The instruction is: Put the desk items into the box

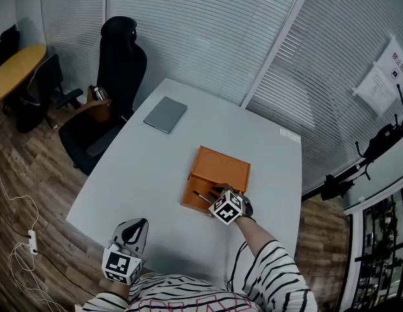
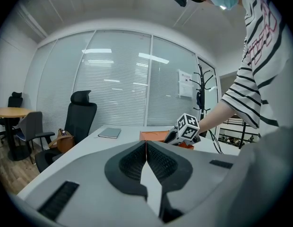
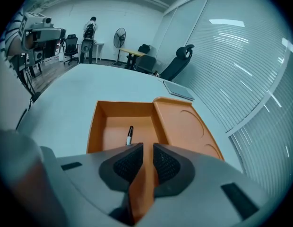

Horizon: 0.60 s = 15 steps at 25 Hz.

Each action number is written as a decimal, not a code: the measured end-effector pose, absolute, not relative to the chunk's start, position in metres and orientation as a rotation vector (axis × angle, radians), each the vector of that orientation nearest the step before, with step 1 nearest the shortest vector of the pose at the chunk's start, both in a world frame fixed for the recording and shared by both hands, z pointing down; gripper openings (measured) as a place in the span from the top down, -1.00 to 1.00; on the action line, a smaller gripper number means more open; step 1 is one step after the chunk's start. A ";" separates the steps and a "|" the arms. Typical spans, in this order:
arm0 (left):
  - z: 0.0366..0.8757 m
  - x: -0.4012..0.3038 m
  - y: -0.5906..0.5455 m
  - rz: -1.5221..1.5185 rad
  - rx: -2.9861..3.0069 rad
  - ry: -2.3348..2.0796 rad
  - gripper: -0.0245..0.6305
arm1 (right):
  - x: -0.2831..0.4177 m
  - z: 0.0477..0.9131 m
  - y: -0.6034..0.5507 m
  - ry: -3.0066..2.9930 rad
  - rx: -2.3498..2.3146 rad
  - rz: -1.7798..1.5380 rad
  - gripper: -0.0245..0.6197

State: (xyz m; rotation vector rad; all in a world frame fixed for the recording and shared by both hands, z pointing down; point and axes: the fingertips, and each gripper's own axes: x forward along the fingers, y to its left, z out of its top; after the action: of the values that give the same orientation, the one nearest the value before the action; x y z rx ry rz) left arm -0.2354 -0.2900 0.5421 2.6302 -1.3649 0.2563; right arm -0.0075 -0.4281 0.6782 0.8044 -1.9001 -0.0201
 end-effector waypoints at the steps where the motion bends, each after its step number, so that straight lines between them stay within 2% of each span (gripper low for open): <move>1: 0.541 -0.234 -0.289 0.256 2.633 -1.366 0.86 | -0.007 0.675 -0.428 -1.908 0.819 -0.020 0.69; 8: 0.534 -0.223 -0.277 0.261 2.643 -1.378 0.86 | 0.002 0.663 -0.416 -1.940 0.878 -0.027 0.81; 15: 0.526 -0.213 -0.262 0.264 2.624 -1.413 0.86 | 0.006 0.641 -0.403 -2.057 0.983 0.064 0.84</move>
State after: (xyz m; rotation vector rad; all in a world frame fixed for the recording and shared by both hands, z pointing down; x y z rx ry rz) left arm -0.2134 -0.2623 0.5262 2.6237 -1.4134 0.2638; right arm 0.0065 -0.4026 0.6414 0.9834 -2.0566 0.0640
